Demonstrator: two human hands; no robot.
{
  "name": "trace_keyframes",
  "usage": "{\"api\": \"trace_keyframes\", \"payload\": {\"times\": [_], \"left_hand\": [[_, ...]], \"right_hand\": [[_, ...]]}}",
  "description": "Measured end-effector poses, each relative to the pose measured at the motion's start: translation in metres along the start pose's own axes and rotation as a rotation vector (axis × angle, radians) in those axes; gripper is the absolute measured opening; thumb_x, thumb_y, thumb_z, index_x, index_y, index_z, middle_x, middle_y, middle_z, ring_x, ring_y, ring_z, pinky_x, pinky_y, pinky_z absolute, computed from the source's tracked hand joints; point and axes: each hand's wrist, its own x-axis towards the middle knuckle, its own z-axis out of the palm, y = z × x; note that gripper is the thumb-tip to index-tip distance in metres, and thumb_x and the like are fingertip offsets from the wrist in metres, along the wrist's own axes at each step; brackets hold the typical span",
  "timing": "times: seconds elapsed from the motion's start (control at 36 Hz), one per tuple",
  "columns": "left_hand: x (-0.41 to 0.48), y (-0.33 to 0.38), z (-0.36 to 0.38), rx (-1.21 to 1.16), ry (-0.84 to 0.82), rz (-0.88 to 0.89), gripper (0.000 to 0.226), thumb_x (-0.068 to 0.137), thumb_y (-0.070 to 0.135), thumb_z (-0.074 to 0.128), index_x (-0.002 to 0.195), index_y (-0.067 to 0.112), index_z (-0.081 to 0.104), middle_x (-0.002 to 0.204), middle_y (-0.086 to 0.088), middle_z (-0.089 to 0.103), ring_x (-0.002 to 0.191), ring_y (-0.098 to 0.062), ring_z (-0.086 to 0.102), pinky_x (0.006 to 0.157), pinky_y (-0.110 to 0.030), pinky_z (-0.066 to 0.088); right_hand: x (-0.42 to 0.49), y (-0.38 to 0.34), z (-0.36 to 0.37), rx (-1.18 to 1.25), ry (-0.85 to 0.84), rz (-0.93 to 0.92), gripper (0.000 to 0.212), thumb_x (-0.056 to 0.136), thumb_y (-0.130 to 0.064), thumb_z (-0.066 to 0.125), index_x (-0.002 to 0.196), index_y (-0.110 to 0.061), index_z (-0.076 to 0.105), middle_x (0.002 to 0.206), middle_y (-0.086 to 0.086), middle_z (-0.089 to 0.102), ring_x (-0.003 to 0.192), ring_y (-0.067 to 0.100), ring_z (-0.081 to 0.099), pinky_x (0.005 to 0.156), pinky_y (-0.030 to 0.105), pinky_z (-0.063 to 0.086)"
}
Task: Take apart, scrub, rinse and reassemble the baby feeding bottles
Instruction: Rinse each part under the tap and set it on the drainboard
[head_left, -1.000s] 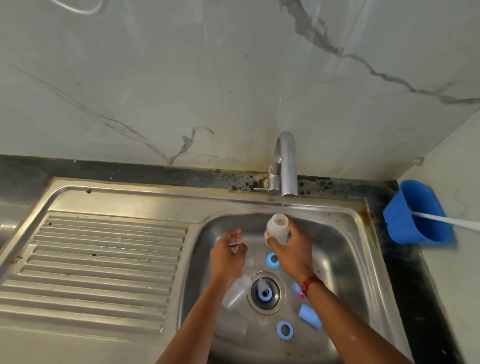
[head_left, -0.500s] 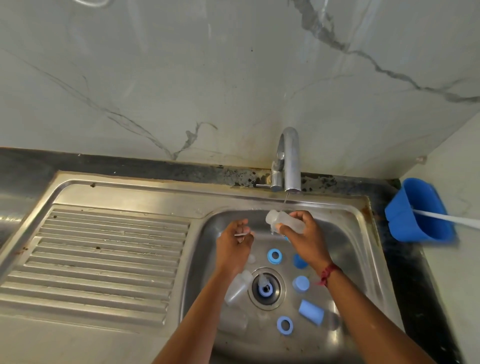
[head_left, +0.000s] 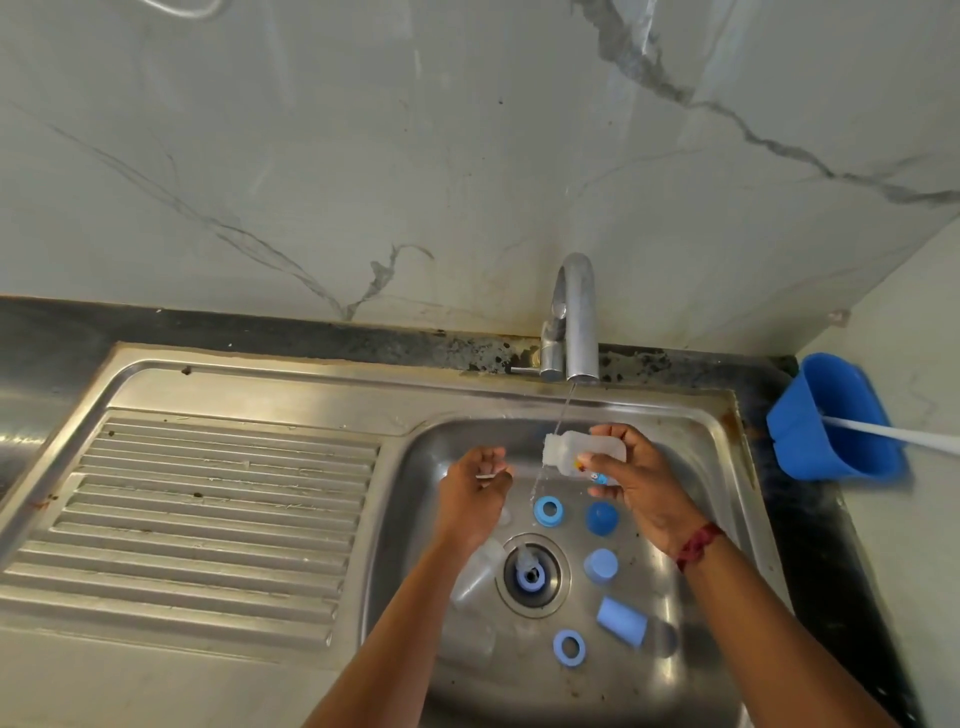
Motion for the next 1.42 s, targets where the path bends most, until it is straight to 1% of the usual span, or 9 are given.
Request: {"api": "trace_keyframes", "payload": {"times": [0.19, 0.33, 0.53, 0.61, 0.81, 1.0, 1.17, 1.33, 1.42], "left_hand": [[0.002, -0.001, 0.002, -0.032, 0.001, -0.034, 0.023, 0.090, 0.011, 0.069, 0.112, 0.019, 0.067, 0.089, 0.012, 0.062, 0.085, -0.008, 0.062, 0.083, -0.027, 0.053], [0.000, -0.002, 0.002, -0.060, 0.006, -0.061, 0.022, 0.091, 0.012, 0.069, 0.110, 0.021, 0.066, 0.091, 0.010, 0.063, 0.085, -0.013, 0.063, 0.084, -0.037, 0.056], [-0.003, -0.003, 0.002, -0.080, 0.000, -0.074, 0.024, 0.092, 0.013, 0.068, 0.115, 0.020, 0.066, 0.094, 0.009, 0.064, 0.085, -0.011, 0.064, 0.070, -0.022, 0.053], [-0.004, -0.001, 0.003, -0.091, -0.002, -0.079, 0.025, 0.092, 0.010, 0.067, 0.115, 0.020, 0.066, 0.092, 0.010, 0.065, 0.083, -0.007, 0.064, 0.063, -0.014, 0.050], [-0.003, 0.002, 0.004, -0.095, -0.033, -0.086, 0.026, 0.088, 0.010, 0.069, 0.110, 0.025, 0.066, 0.093, 0.008, 0.068, 0.093, -0.019, 0.069, 0.088, -0.046, 0.057], [-0.005, 0.007, 0.003, -0.078, -0.008, -0.057, 0.026, 0.088, 0.010, 0.070, 0.111, 0.022, 0.066, 0.091, 0.005, 0.068, 0.086, -0.018, 0.068, 0.086, -0.042, 0.057], [-0.006, 0.009, -0.001, -0.099, 0.006, -0.068, 0.028, 0.089, 0.010, 0.069, 0.116, 0.019, 0.065, 0.095, 0.005, 0.067, 0.083, -0.014, 0.065, 0.078, -0.036, 0.056], [-0.005, 0.008, -0.006, -0.101, 0.041, -0.074, 0.026, 0.091, 0.011, 0.068, 0.116, 0.016, 0.064, 0.104, -0.001, 0.071, 0.090, -0.019, 0.069, 0.079, -0.037, 0.058], [-0.009, 0.007, -0.009, -0.132, 0.041, -0.083, 0.028, 0.092, 0.012, 0.067, 0.119, 0.016, 0.063, 0.107, -0.003, 0.070, 0.087, -0.018, 0.069, 0.078, -0.035, 0.059]], "right_hand": [[0.001, -0.001, -0.004, -0.063, 0.035, -0.094, 0.057, 0.072, 0.019, 0.072, 0.111, -0.020, 0.060, 0.114, 0.009, 0.063, 0.105, 0.025, 0.062, 0.087, 0.045, 0.056], [-0.001, -0.009, -0.005, -0.027, -0.001, 0.026, 0.020, 0.094, -0.013, 0.062, 0.114, -0.012, 0.060, 0.102, 0.021, 0.067, 0.072, 0.024, 0.067, 0.062, 0.032, 0.060], [-0.004, -0.018, 0.001, -0.155, 0.080, 0.105, 0.043, 0.094, -0.047, 0.057, 0.100, -0.006, 0.067, 0.075, 0.022, 0.067, 0.053, 0.019, 0.058, 0.045, 0.026, 0.051], [-0.004, -0.019, 0.001, -0.160, 0.087, 0.075, 0.035, 0.092, -0.038, 0.064, 0.106, -0.006, 0.067, 0.082, 0.020, 0.069, 0.053, 0.019, 0.059, 0.045, 0.026, 0.051], [-0.004, -0.023, -0.004, -0.155, 0.055, -0.059, 0.034, 0.085, -0.003, 0.070, 0.114, -0.019, 0.063, 0.110, 0.013, 0.067, 0.088, 0.022, 0.063, 0.059, 0.029, 0.052], [-0.006, -0.018, 0.006, -0.246, 0.019, -0.128, 0.048, 0.079, 0.003, 0.075, 0.115, -0.024, 0.058, 0.113, 0.005, 0.062, 0.102, 0.020, 0.060, 0.061, 0.018, 0.052], [0.004, -0.018, 0.022, -0.316, -0.037, -0.173, 0.055, 0.071, 0.000, 0.083, 0.111, -0.030, 0.061, 0.111, 0.003, 0.065, 0.105, 0.023, 0.064, 0.076, 0.032, 0.058], [0.010, -0.024, 0.031, -0.356, -0.007, -0.084, 0.027, 0.083, -0.030, 0.077, 0.101, -0.018, 0.061, 0.095, 0.009, 0.071, 0.068, 0.021, 0.069, 0.058, 0.035, 0.056], [0.009, -0.026, 0.036, -0.335, 0.052, -0.013, 0.032, 0.091, -0.041, 0.065, 0.102, -0.012, 0.062, 0.086, 0.015, 0.072, 0.053, 0.020, 0.062, 0.052, 0.031, 0.052]]}}
